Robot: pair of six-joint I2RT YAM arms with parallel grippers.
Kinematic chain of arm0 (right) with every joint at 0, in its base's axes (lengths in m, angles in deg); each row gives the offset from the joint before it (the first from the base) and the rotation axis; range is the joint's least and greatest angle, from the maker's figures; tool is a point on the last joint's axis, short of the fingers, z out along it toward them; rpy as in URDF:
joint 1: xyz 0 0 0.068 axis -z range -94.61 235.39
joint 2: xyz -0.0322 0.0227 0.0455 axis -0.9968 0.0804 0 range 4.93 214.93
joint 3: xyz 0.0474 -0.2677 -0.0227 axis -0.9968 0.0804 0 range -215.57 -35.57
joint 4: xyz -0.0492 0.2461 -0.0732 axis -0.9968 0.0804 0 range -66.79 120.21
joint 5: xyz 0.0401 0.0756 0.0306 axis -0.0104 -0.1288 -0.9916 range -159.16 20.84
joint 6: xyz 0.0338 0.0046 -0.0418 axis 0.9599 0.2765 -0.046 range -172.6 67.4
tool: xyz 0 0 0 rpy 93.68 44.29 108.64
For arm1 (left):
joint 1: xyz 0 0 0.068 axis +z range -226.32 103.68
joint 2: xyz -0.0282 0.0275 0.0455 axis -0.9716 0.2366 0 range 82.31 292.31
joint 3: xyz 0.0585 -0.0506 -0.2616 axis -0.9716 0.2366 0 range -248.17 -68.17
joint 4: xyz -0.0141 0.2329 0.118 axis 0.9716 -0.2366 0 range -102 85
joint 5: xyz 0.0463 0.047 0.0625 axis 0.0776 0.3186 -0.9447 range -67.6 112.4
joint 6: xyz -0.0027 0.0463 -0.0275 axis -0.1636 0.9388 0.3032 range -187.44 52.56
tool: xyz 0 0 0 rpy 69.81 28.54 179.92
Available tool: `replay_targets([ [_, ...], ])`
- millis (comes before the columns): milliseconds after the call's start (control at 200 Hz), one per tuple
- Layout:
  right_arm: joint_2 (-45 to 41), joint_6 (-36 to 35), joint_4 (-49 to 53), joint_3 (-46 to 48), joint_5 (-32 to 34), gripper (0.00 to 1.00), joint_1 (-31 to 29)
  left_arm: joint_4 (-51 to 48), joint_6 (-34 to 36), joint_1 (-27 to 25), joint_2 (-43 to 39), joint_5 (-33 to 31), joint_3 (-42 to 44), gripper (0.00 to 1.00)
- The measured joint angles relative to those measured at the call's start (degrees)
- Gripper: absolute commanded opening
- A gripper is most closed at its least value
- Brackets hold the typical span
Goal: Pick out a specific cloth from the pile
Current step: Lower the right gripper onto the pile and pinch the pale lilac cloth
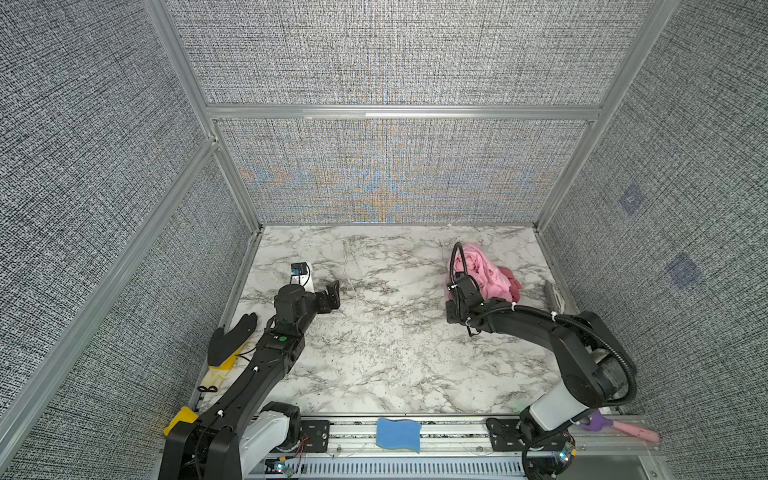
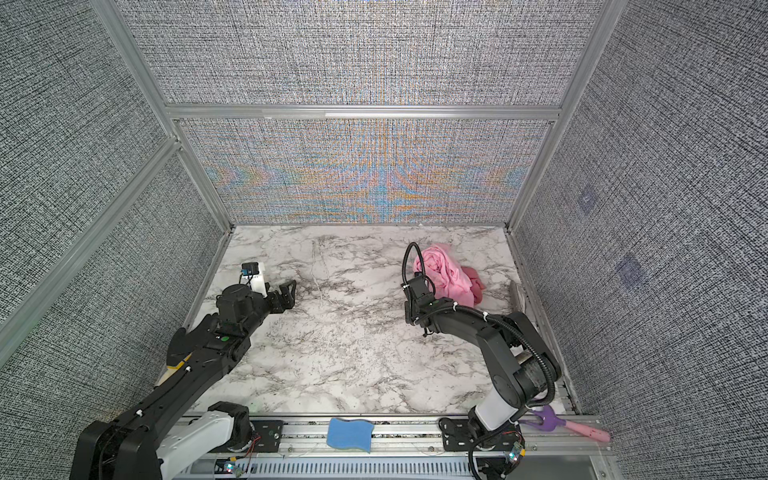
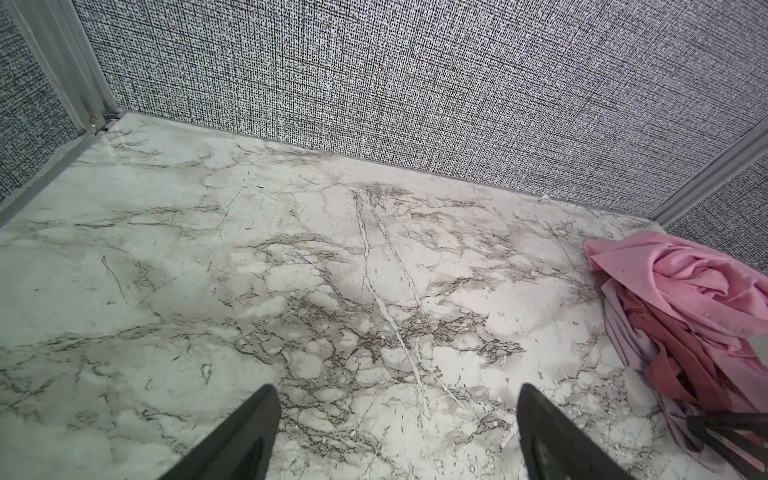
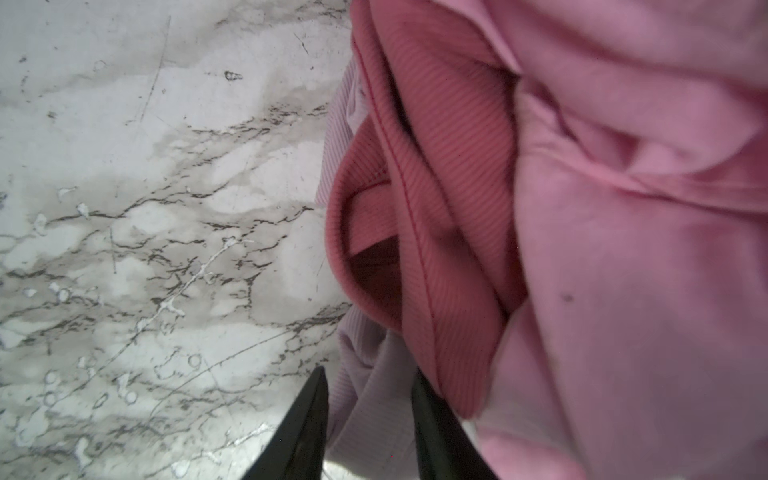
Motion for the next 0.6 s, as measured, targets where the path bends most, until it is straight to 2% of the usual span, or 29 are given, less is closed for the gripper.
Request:
replay_targets([
  [300, 1.4, 1.44, 1.46, -0.59, 0.02, 0.37, 0.0, 0.13, 0.48, 0.0, -0.22, 0.0, 0.33, 0.93],
  [330, 1.55, 1.6, 1.46, -0.59, 0.04, 0.34, 0.0, 0.0, 0.59, 0.0, -0.17, 0.0, 0.11, 0.93],
  [370, 1.81, 1.7, 1.53, -0.59, 0.09, 0.25, 0.0, 0.0, 0.76, 0.0, -0.11, 0.0, -0.13, 0.93],
  [435, 2.23, 1.88, 1.7, -0.7, 0.31, 0.01, 0.0, 0.04, 0.98, 0.0, -0.11, 0.0, -0.26, 0.93],
  [600, 2.51, 2.34, 2.03, -1.55, 0.44, 0.0, 0.04, 0.0, 1.22, 0.0, -0.11, 0.02, -0.26, 0.94],
])
